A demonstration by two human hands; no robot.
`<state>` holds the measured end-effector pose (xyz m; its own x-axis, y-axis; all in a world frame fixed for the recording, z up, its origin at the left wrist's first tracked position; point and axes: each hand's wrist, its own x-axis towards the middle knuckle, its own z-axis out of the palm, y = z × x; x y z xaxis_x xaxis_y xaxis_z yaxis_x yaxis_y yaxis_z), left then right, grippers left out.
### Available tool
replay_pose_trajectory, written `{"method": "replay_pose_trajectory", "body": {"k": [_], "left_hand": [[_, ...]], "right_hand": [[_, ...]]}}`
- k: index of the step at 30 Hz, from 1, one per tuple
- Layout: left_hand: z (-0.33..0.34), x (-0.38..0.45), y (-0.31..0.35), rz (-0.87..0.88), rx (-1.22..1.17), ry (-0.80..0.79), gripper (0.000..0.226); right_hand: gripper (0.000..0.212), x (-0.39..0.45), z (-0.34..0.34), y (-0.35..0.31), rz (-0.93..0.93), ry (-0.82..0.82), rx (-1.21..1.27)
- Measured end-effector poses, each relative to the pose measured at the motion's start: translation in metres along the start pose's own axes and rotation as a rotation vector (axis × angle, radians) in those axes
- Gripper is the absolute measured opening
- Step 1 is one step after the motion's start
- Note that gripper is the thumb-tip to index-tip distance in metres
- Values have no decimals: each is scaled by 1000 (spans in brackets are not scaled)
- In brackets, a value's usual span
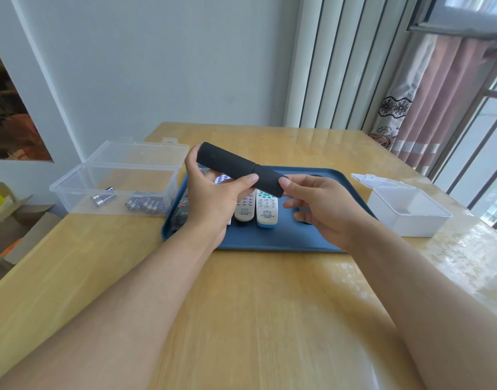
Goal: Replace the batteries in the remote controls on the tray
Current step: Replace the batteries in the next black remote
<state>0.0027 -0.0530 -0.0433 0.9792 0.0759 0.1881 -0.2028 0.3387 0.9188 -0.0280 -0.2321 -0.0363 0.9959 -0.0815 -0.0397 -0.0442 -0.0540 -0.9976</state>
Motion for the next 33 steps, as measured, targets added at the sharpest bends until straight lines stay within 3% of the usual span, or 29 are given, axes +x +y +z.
{"method": "replay_pose_trajectory", "body": {"k": [5, 11, 15, 19, 24, 27, 33], "left_hand": [[0, 0, -2, -12, -8, 1, 97], [3, -2, -5, 10, 28, -49, 89], [3, -1, -5, 94, 310, -79, 86], [-2, -5, -5, 286, 784, -213, 61], [-3, -13, -7, 321, 1304, -449, 57], [-5, -14, -7, 288, 1424, -503, 57], [-5, -14, -7, 256, 1397, -480, 52]], "right_hand": [[28, 1, 0, 1, 5, 16, -2], [26, -6, 8, -5, -27, -43, 214], [27, -3, 2, -13, -176, 274, 271], [14, -1, -20, -14, -383, 539, -189], [24, -2, -12, 0, -424, 489, -581], [21, -1, -6, 4, -485, 443, -770], [19, -6, 0, 2, -443, 236, -1351]]}}
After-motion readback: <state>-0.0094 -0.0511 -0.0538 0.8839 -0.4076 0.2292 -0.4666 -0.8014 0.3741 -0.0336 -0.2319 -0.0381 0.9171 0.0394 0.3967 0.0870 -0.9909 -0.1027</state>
